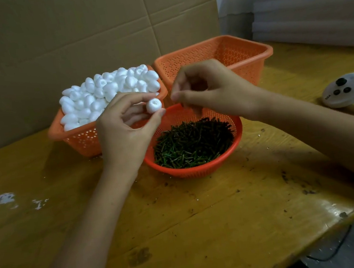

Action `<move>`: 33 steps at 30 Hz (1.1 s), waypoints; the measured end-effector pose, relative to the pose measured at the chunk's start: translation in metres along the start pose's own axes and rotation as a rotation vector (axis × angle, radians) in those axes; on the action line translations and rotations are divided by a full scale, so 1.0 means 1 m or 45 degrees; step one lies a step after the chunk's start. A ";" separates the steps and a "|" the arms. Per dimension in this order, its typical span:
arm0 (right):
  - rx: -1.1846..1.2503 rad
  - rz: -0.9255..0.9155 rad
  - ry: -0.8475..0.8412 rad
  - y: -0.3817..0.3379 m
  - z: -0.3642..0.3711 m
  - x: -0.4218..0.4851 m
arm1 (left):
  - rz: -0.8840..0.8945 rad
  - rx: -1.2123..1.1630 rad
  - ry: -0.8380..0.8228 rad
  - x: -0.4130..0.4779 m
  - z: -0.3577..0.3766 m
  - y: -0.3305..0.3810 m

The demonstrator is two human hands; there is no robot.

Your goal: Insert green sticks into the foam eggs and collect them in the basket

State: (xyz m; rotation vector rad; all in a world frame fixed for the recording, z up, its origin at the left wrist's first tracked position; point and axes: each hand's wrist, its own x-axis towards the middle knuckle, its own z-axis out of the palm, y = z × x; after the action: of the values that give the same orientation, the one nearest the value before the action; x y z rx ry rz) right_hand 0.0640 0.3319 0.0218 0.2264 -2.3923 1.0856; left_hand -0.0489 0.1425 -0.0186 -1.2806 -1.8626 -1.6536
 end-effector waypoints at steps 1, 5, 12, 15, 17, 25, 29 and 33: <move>0.131 0.028 0.041 -0.001 -0.001 0.000 | -0.025 -0.025 0.005 -0.001 0.000 0.000; 0.363 0.086 0.123 -0.002 -0.003 -0.001 | -0.087 -0.075 0.003 -0.002 0.001 0.001; 0.394 0.112 0.079 -0.002 0.001 -0.001 | -0.122 -0.105 -0.028 -0.002 0.000 0.003; 0.369 0.118 0.064 -0.002 0.001 -0.001 | -0.120 -0.105 -0.040 -0.002 0.000 0.003; 0.342 0.118 0.057 -0.001 0.001 -0.001 | -0.112 -0.100 -0.050 -0.002 0.000 0.003; 0.098 0.130 -0.006 0.008 0.004 0.000 | -0.077 0.021 -0.048 -0.002 -0.001 0.003; -0.150 0.084 -0.056 0.008 0.008 -0.002 | -0.073 0.058 -0.061 -0.002 -0.002 0.005; -0.376 0.036 -0.041 0.005 0.011 -0.003 | -0.070 0.049 -0.109 -0.001 -0.002 0.004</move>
State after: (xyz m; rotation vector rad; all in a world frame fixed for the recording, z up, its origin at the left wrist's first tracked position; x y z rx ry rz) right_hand 0.0602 0.3266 0.0108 0.1075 -2.5530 0.7313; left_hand -0.0455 0.1396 -0.0164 -1.3151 -1.9869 -1.6058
